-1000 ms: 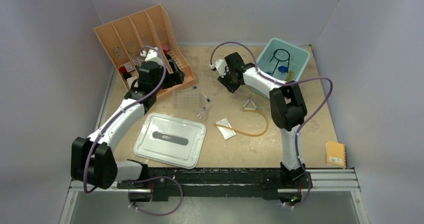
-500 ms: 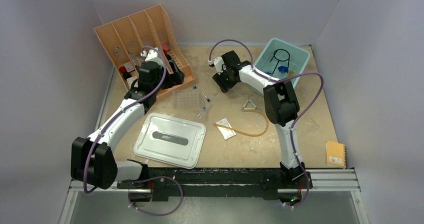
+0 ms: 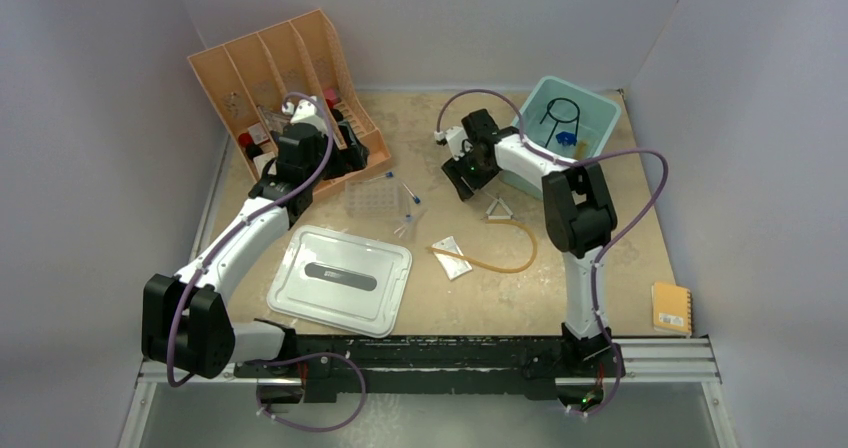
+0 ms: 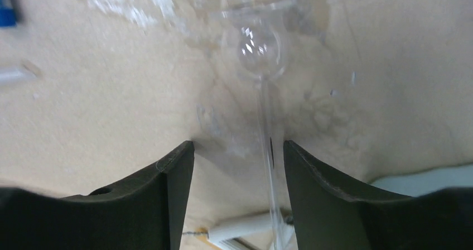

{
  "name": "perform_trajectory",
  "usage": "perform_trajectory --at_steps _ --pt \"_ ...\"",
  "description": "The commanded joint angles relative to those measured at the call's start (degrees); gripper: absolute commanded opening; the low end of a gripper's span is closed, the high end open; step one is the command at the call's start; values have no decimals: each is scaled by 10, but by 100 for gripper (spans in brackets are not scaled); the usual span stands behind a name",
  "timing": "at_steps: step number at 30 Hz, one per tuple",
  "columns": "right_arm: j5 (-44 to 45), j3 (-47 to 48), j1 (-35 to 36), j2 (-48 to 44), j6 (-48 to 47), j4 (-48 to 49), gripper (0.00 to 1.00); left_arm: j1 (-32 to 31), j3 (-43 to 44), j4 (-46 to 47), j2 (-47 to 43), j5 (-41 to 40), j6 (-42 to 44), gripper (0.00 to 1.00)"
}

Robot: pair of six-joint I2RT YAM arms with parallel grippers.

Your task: Organize the chemistry lab equipment

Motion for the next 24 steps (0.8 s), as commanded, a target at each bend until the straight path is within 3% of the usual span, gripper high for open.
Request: perform_trajectory --at_steps 1,3,11,18,24 --pt "-9 -28 -1 -35 -6 -9 54 -2 14 22 -5 0 10 86" --pt "7 -20 -2 -25 -18 -5 41 -3 14 26 -2 4 7 86" --pt "17 -2 0 -3 -21 53 30 -2 12 25 -6 8 5 86" --pt "-9 3 0 -44 -11 76 2 -3 10 26 -12 7 5 86" --pt "-76 8 0 -122 69 98 0 -2 25 19 -13 25 -8 86"
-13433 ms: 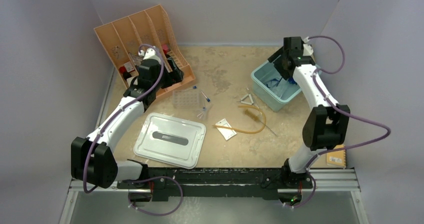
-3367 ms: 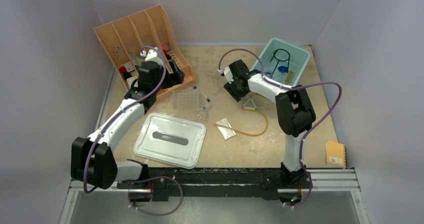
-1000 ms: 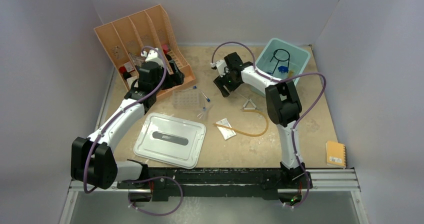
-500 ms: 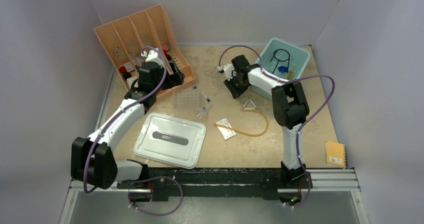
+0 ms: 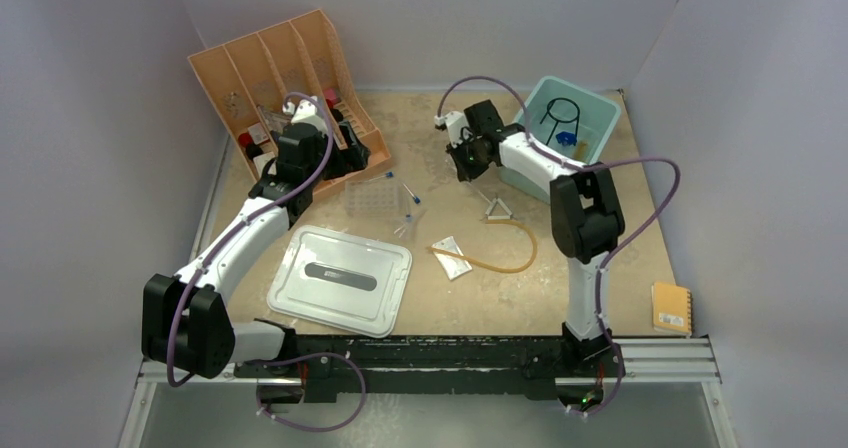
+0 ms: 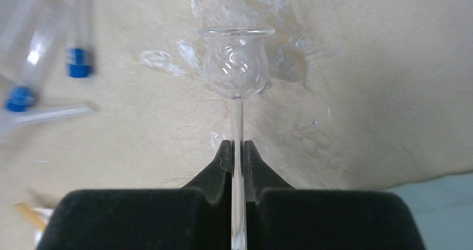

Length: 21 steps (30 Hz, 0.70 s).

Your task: Organize the chemistry lab equipment

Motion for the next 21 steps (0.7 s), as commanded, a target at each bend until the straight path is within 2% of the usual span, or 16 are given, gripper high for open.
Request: perform_trajectory --at_steps 1,6,12,17,21 --pt "-63 25 2 -108 71 46 0 -3 26 19 -15 26 -10 86" --pt "-36 25 -6 -172 138 72 0 -3 25 24 -22 28 -13 86" --pt "93 2 -47 -252 243 81 0 -3 24 22 -25 28 -9 86" --pt "207 -11 -121 -294 335 41 0 -2 21 21 -28 26 -4 86" --pt "242 -29 -191 -302 400 8 0 -2 17 19 -31 26 1 86"
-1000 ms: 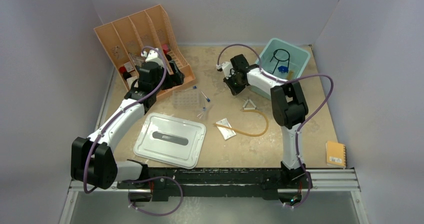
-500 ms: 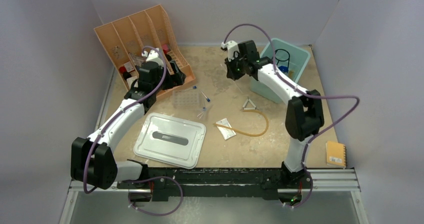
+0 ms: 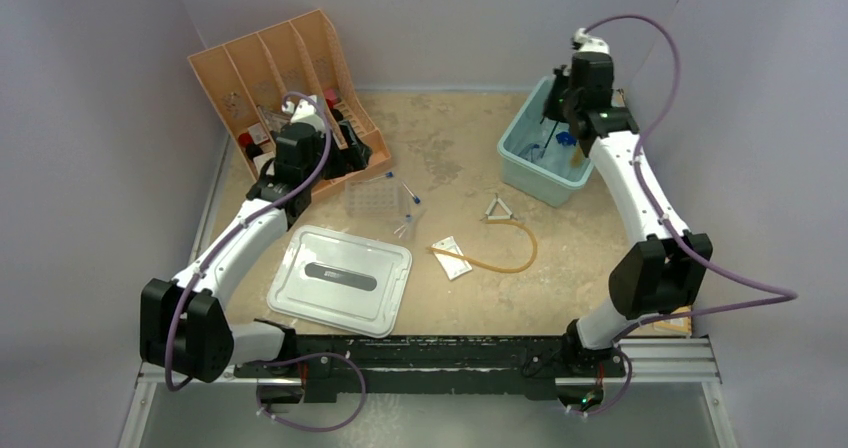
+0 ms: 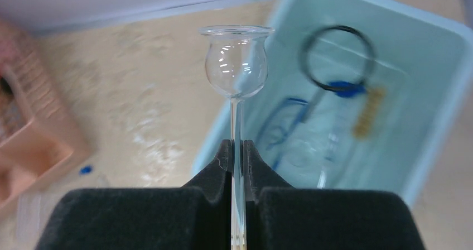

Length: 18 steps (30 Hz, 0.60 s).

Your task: Organize the chemistry lab equipment

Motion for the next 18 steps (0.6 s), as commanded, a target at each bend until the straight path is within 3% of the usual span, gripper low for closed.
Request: perform_trajectory --at_steps 1,8,18 --pt "89 -23 -65 -14 109 -46 0 -3 14 20 -23 3 7 86" --pt "174 -18 -90 38 135 -71 0 -3 11 16 -26 -3 11 86" --pt "181 -7 -96 118 126 -67 1 -2 18 -2 -30 -29 24 86"
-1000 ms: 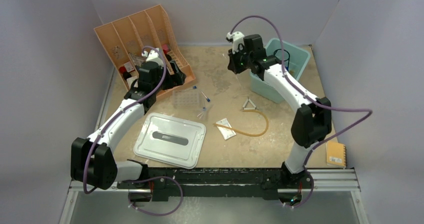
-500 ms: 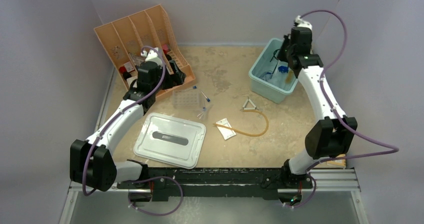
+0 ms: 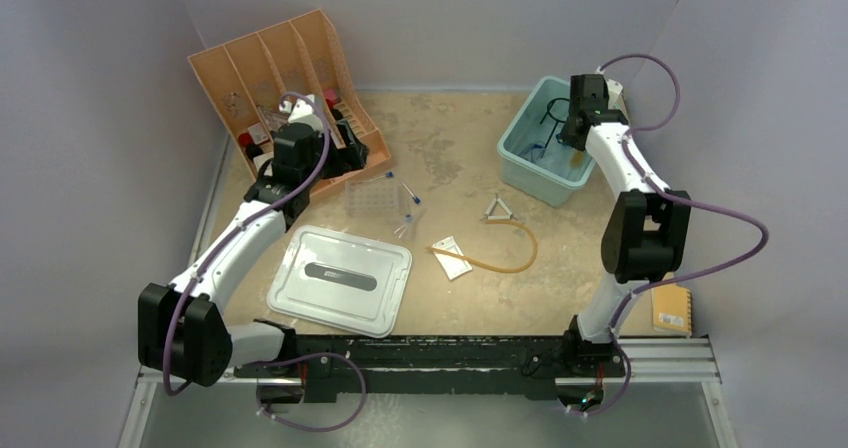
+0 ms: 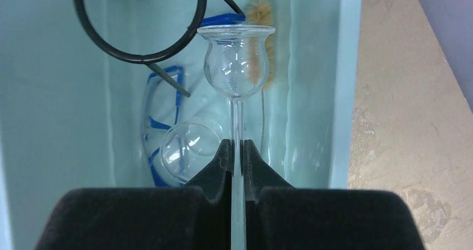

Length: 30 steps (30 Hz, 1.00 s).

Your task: Organize the chemistry lab equipment

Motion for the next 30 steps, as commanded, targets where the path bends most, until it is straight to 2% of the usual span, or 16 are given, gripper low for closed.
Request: perform_trajectory --at_steps 1,21,24,30 --pt "32 16 -2 13 9 4 1 -3 20 2 -16 -16 15 86" --pt "69 22 -5 119 -5 30 6 -2 36 -9 9 -30 29 86" --pt "77 23 -5 127 0 23 12 -3 37 -9 11 -32 29 86" --pt "75 23 -5 115 -1 31 30 -2 37 -9 15 -33 29 86"
